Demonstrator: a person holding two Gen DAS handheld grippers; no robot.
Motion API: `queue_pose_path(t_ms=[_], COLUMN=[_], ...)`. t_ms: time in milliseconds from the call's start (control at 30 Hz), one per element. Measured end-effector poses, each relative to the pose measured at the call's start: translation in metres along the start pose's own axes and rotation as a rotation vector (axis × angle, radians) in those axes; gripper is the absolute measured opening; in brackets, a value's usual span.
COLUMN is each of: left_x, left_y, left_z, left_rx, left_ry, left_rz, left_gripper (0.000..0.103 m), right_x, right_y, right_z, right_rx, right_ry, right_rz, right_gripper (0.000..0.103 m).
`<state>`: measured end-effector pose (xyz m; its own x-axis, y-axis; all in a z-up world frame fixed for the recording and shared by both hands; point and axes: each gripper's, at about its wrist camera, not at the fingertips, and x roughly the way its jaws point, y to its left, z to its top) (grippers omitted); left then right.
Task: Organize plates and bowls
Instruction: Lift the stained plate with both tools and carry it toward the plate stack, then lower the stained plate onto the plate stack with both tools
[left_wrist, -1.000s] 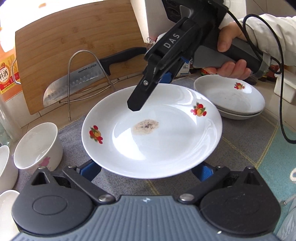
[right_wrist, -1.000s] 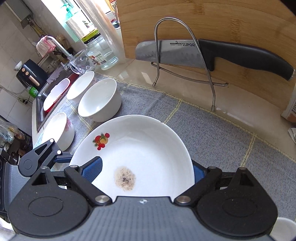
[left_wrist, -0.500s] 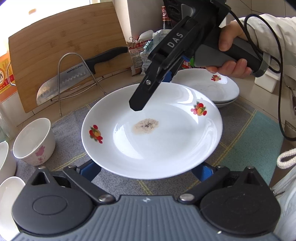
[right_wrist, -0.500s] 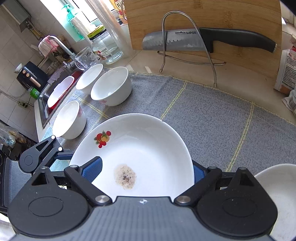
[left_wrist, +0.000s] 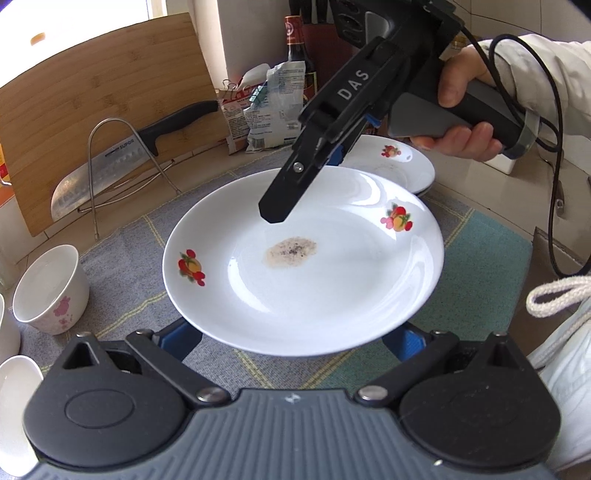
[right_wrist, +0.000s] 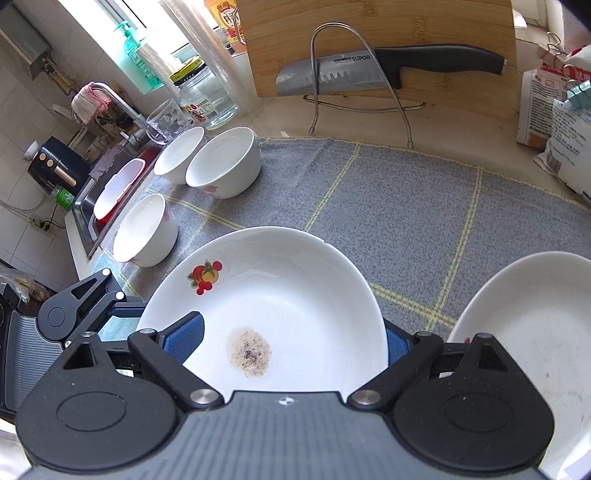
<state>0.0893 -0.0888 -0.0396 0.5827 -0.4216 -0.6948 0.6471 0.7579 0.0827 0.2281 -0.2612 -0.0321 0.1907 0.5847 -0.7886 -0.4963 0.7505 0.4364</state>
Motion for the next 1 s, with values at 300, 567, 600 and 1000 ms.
queue_pose_path(t_ms=[300, 567, 600, 1000], left_x=[0.008, 0.020, 0.022, 0.042], left_y=[-0.014, -0.025, -0.027, -0.042], left_z=[0.012, 0.025, 0.026, 0.045], left_rx=[0.060, 0.106, 0.113, 0.176], left_ry=[-0.004, -0.011, -0.012, -0.019], left_rz=[-0.065, -0.119, -0.126, -0.196], left_gripper=[0.102, 0.102, 0.102, 0.102], right_x=[-0.025, -0.044, -0.047, -0.073], right_y=[-0.015, -0.030, -0.032, -0.056], right_z=[-0.023, -0.040, -0.042, -0.065], right_rx=[0.062, 0.114, 0.120, 0.186], right_ry=[-0.035, -0.062, -0.065, -0.102], right_rz=[-0.040, -0.078, -0.083, -0.136], right_gripper=[0.098, 0.098, 0.098, 0.098])
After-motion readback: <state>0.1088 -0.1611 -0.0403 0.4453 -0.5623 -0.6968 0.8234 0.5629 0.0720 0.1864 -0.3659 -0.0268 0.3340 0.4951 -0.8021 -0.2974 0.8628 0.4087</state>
